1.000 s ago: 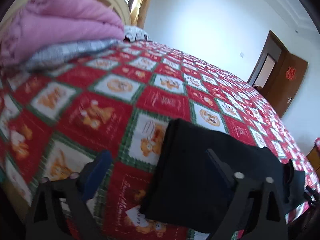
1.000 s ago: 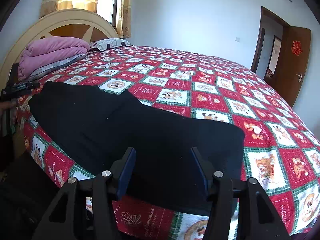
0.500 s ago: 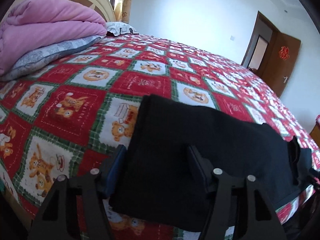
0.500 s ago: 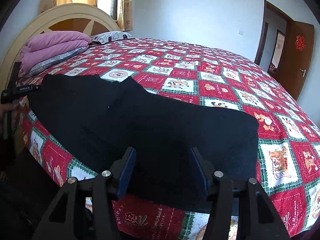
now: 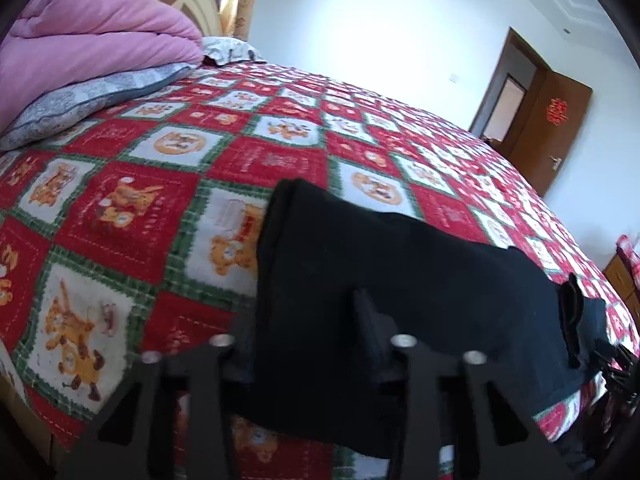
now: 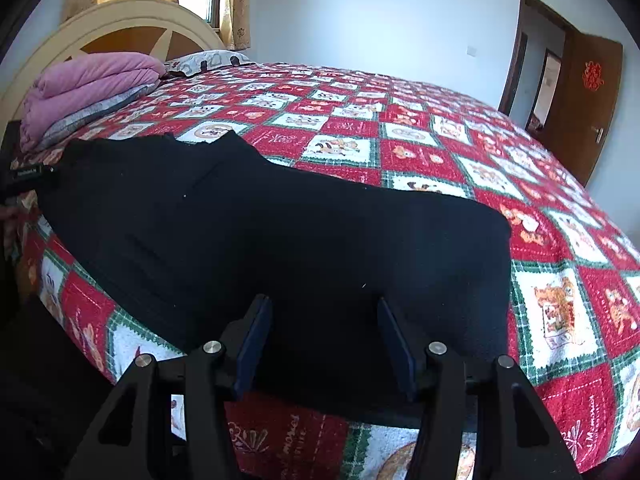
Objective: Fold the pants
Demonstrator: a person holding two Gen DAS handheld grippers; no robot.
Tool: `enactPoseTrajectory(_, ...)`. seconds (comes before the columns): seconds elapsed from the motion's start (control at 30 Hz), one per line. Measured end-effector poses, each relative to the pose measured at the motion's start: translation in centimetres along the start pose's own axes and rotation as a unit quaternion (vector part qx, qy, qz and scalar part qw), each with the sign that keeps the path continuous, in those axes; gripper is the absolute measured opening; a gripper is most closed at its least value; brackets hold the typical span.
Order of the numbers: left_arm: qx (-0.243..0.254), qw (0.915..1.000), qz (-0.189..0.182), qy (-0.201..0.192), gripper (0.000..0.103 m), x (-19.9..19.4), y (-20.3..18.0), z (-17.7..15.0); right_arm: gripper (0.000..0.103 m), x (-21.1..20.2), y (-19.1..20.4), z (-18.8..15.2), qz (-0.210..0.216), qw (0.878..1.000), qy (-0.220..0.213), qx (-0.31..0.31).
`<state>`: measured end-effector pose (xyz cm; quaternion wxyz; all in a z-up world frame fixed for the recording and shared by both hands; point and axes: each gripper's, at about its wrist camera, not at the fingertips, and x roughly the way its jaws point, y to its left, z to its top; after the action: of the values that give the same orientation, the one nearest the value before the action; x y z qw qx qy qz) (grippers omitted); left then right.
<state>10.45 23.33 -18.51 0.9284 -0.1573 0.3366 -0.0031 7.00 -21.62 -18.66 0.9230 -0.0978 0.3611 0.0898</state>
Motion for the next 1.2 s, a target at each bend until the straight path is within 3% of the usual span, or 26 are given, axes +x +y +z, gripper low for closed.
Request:
enactPoseTrajectory(0.17,-0.009,0.9999,-0.010,0.007,0.021,-0.2,-0.5,0.5,0.058,0.1,0.1,-0.1,-0.006,1.000,0.002,-0.008)
enactPoseTrajectory(0.3,-0.051,0.9982,-0.032,0.009,0.021,-0.7,0.3,0.9,0.058,0.1,0.1,-0.1,-0.006,1.000,0.002,-0.009)
enactPoseTrajectory(0.5,-0.070,0.9948,-0.074,-0.003,0.021,-2.7,-1.4,2.4,0.058,-0.1,0.2,0.0,-0.010,1.000,0.004,-0.014)
enactPoseTrajectory(0.8,-0.074,0.9874,-0.139,-0.017,0.021,-5.3,-5.4,4.0,0.058,-0.6,-0.5,0.3,-0.020,1.000,0.007,-0.003)
enactPoseTrajectory(1.0,-0.059,0.9801,-0.187,-0.034,0.021,-7.3,-9.6,5.2,0.058,-2.8,-3.0,1.7,-0.020,0.999,-0.016,0.042)
enactPoseTrajectory(1.2,-0.034,0.9738,-0.223,-0.028,0.021,-7.4,-13.3,5.9,0.058,-3.1,-5.7,2.1,-0.026,0.996,-0.007,0.090)
